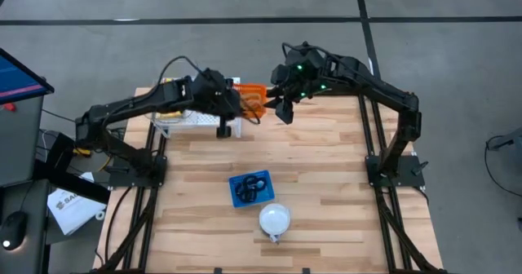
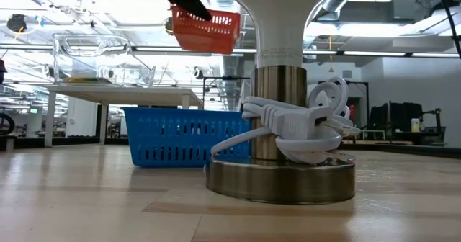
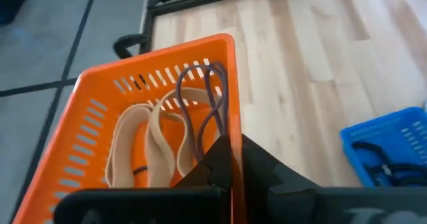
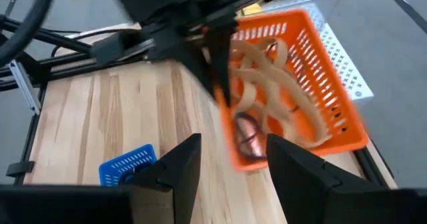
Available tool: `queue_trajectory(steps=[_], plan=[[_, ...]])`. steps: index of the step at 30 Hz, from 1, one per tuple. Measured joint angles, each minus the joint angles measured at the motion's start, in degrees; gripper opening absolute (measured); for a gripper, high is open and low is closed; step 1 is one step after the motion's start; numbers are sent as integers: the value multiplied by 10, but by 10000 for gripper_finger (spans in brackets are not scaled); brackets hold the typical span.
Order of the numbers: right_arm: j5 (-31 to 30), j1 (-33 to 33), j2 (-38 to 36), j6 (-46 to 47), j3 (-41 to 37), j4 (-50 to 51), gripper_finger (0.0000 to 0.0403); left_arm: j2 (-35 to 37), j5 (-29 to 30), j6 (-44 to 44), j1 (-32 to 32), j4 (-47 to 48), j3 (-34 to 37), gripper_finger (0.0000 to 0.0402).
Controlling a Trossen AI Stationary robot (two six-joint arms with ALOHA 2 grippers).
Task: Pick & Place Office Desk Supplies
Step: Put the orange basket filled with rubber bands on the shelf
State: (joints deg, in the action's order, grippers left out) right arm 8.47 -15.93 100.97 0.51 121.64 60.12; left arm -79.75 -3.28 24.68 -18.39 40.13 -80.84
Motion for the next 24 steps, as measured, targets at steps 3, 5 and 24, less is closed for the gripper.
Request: queue_trajectory(steps=[3,5,24], plan=[[-5,1,1,2,0,1,166,-7,-11,-4,-33,-21,0,0],[-11,1,1,3,0,3,166,-13,-1,-39,-51,-28,1,0],[-31,1,1,16,0,16,166,-49,431,-524,41,-20,1,0]])
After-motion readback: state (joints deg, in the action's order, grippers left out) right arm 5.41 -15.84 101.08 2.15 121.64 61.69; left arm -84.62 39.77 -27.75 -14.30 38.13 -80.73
